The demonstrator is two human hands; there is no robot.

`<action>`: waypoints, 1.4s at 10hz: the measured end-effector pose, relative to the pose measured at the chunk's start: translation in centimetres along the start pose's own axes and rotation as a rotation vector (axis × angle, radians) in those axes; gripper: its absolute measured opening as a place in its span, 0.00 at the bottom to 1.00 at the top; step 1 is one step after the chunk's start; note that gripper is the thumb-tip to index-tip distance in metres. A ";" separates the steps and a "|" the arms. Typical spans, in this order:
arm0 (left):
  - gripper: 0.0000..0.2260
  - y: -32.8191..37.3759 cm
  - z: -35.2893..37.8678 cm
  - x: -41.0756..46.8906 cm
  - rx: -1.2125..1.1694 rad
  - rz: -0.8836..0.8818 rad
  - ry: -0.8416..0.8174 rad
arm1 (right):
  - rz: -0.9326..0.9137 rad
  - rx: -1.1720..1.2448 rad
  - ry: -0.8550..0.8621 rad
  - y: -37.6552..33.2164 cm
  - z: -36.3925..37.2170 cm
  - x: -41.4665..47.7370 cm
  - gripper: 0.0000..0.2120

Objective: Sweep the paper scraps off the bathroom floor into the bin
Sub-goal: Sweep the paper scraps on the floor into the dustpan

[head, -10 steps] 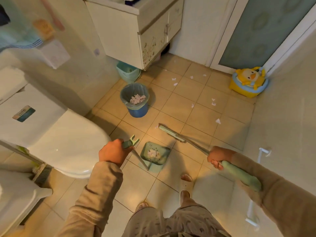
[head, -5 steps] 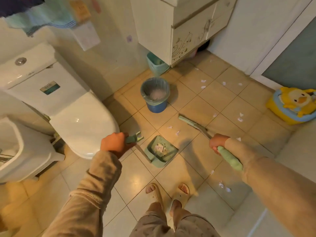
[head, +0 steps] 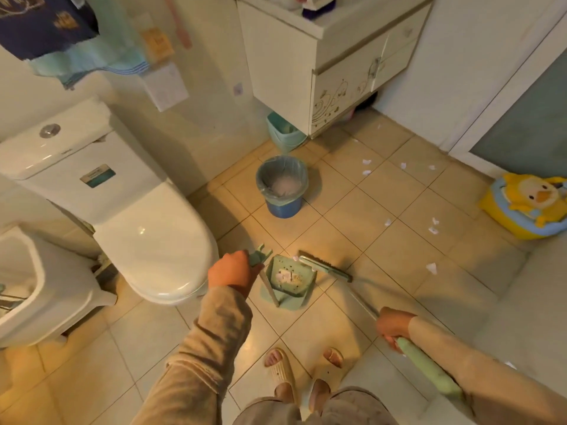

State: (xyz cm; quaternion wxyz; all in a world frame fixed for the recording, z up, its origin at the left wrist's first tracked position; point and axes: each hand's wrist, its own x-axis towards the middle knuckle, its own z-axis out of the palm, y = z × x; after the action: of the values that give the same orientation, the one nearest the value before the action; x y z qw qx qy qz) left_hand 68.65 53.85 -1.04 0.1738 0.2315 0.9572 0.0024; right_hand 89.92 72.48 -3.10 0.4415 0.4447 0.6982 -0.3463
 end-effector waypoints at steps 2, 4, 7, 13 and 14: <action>0.21 -0.9 -0.6 1.2 -0.005 -0.016 0.003 | 0.040 0.032 -0.123 2.0 -2.9 -0.9 0.12; 0.19 -2.5 -1.0 1.3 -0.065 -0.013 -0.049 | 0.082 0.153 -0.056 3.2 -6.3 -1.2 0.17; 0.18 -5.0 -0.2 -0.9 -0.049 -0.027 -0.062 | 0.012 -0.039 0.069 -1.4 -5.4 2.2 0.13; 0.19 -0.3 -2.1 1.7 -0.015 0.068 -0.023 | -0.018 0.463 -0.217 7.3 -1.1 0.1 0.08; 0.17 2.1 -3.1 2.9 0.007 0.161 -0.028 | -0.001 0.602 -0.163 9.6 -1.3 -0.2 0.10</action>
State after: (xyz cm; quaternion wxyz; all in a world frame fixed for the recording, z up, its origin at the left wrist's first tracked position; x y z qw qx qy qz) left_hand 66.15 57.27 1.09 0.1855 0.3085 0.9329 0.0099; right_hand 98.43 77.07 -3.32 0.3445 0.5256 0.5269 -0.5723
